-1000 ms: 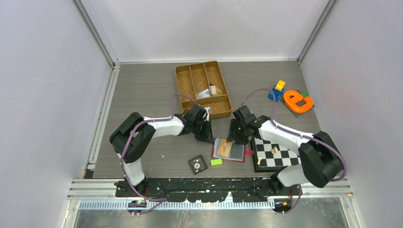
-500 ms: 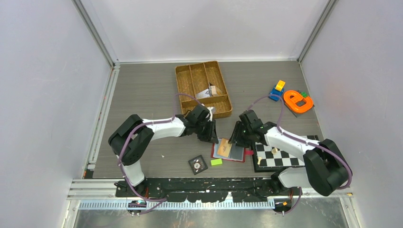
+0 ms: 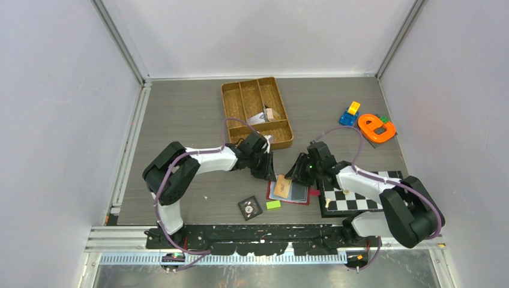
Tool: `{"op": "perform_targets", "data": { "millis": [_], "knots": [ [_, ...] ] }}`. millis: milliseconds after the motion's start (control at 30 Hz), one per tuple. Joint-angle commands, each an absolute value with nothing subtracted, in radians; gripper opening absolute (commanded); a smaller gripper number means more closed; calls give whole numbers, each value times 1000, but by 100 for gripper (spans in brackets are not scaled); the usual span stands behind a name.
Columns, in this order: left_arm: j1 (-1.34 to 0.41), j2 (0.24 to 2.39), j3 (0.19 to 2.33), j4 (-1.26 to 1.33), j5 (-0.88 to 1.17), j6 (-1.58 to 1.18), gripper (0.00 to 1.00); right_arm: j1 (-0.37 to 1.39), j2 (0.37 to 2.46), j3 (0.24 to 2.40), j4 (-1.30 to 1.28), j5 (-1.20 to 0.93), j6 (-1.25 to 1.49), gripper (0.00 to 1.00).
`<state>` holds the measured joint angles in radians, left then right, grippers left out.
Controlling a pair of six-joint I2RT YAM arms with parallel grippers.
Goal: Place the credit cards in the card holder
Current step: Insert the credit card into the card holder.
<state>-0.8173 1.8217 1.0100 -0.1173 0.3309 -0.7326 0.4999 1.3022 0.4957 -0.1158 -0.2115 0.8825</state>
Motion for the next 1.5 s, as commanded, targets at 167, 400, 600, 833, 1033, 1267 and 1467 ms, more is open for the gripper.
{"op": "perform_targets", "data": {
  "millis": [167,400,600,833,1033,1267,1467],
  "knots": [
    [-839,1887,1043,-182,231,-692,12,489,1293,374,-37,-203,954,39],
    [-841,1898,1049,-203,204,-695,7,488,1196,306,-7,-175,1015,35],
    [-841,1909,1053,-216,195,-696,5,488,1178,266,106,-221,1025,36],
    [-841,1909,1056,-233,171,-698,5,486,1191,235,212,-261,1047,35],
    [-841,1905,1063,-263,144,-698,4,486,1095,207,204,-241,1075,35],
    [-841,1905,1069,-261,147,-703,4,484,999,160,222,-228,1098,34],
    [-841,1909,1066,-247,161,-707,3,484,1091,149,348,-272,1100,30]
  ]
}}
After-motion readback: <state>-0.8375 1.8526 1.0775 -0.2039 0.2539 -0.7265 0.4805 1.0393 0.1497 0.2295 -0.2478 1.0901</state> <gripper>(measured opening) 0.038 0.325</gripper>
